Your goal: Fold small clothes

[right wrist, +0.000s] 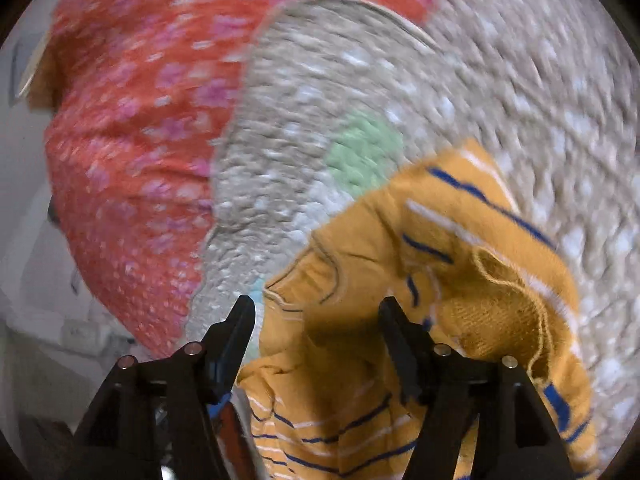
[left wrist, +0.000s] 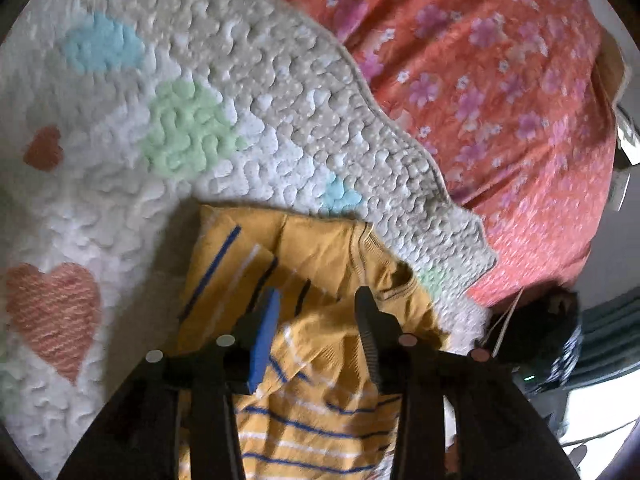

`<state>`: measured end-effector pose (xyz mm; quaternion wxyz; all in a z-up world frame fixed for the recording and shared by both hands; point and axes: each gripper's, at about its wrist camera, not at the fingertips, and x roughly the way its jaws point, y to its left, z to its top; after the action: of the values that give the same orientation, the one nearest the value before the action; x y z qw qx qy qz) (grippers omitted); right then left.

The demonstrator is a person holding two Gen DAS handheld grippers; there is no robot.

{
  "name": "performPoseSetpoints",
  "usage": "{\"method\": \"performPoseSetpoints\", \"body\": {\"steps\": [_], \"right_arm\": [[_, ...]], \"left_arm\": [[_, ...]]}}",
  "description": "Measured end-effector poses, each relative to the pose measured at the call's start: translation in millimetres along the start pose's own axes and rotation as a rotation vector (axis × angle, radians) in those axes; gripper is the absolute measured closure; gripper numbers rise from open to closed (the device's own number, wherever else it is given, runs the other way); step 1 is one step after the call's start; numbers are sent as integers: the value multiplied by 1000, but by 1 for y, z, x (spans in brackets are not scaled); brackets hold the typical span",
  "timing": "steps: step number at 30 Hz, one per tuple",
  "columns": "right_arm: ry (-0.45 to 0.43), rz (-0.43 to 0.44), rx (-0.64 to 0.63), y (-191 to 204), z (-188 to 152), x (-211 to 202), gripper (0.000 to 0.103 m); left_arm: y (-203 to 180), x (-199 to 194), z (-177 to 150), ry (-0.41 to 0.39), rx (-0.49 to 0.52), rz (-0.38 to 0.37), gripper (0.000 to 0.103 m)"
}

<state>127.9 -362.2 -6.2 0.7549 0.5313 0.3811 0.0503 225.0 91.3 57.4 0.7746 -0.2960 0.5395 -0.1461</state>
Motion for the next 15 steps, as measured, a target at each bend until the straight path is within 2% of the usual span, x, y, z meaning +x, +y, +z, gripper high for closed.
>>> {"method": "performPoseSetpoints", "body": {"steps": [1,4,7,9,10,12,13,15], "right_arm": [[2,-13,-46,9,-4,-3,35],[78,-60,-201,32,-26,5,49],[177,-105,-319,42,-49,32,59],[221,-158,-368,41,-58,52,60],[231,-191,-397,40,-59,59,60],[204,-327,-502,38,-53,73,68],[197,-353,-532,36,-49,77,76],[168,-429,-566,32,-36,83,79]], "left_arm": [[-6,-3,-5,-4,41,27,66],[-30,2,-28,-4,197,83,66],[-49,23,-50,56,312,71,66],[-55,40,-56,79,373,140,66],[-54,52,-55,82,402,201,66],[-45,68,-46,69,405,318,66],[-35,77,-38,63,379,365,66],[-16,85,-24,61,306,368,68]]}}
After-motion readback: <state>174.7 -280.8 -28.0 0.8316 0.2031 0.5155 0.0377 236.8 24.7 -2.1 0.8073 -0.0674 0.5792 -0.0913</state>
